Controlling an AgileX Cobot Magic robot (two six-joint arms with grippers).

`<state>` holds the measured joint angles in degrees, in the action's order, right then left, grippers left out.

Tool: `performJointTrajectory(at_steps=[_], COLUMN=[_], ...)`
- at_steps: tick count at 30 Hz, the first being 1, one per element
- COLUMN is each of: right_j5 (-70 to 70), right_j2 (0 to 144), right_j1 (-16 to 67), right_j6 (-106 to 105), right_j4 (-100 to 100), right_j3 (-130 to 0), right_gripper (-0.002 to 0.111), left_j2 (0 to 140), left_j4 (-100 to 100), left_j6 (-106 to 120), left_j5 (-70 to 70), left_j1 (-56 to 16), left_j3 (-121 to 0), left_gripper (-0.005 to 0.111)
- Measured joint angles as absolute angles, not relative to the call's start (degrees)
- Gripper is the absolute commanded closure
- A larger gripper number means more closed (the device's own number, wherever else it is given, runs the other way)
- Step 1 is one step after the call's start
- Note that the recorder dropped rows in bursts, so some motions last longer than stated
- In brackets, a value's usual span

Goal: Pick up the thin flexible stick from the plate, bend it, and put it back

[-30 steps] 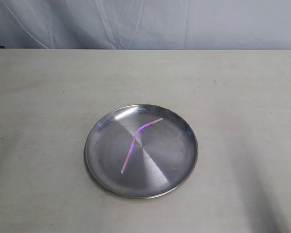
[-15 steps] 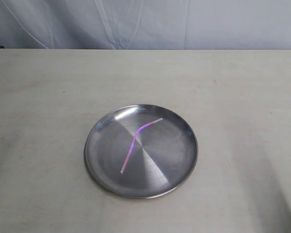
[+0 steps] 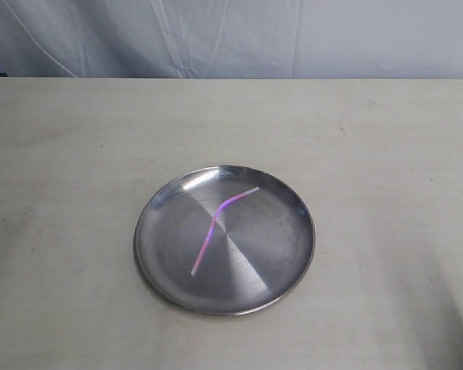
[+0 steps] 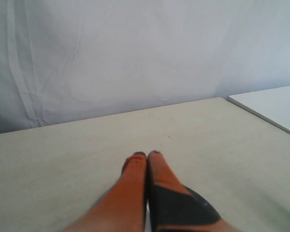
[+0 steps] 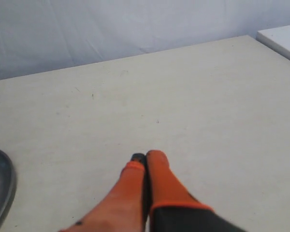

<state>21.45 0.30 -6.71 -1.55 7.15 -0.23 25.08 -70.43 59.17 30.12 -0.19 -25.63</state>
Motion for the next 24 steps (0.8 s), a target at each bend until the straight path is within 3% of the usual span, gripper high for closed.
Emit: performJointTrajectory(at_steps=[11, 17, 24], right_j5=[21.3, 21.3, 21.3], right_j2=[0.3, 0.3, 0.3], right_j1=[-6.7, -6.7, -6.7], right_j6=[-1.5, -1.5, -1.5], right_j4=[7.4, 8.0, 8.1], right_j3=[-0.2, -0.2, -0.2], right_gripper=[0.108, 0.108, 0.108], left_j2=[24.8, 20.7, 10.3], left_j4=[-70.0, -65.5, -35.4], left_j6=[59.2, 59.2, 32.4], left_j5=[29.7, 21.5, 21.2], left_j1=[-0.5, -1.5, -1.2], left_j3=[-25.6, -25.0, -20.6], left_gripper=[0.107, 0.107, 0.107])
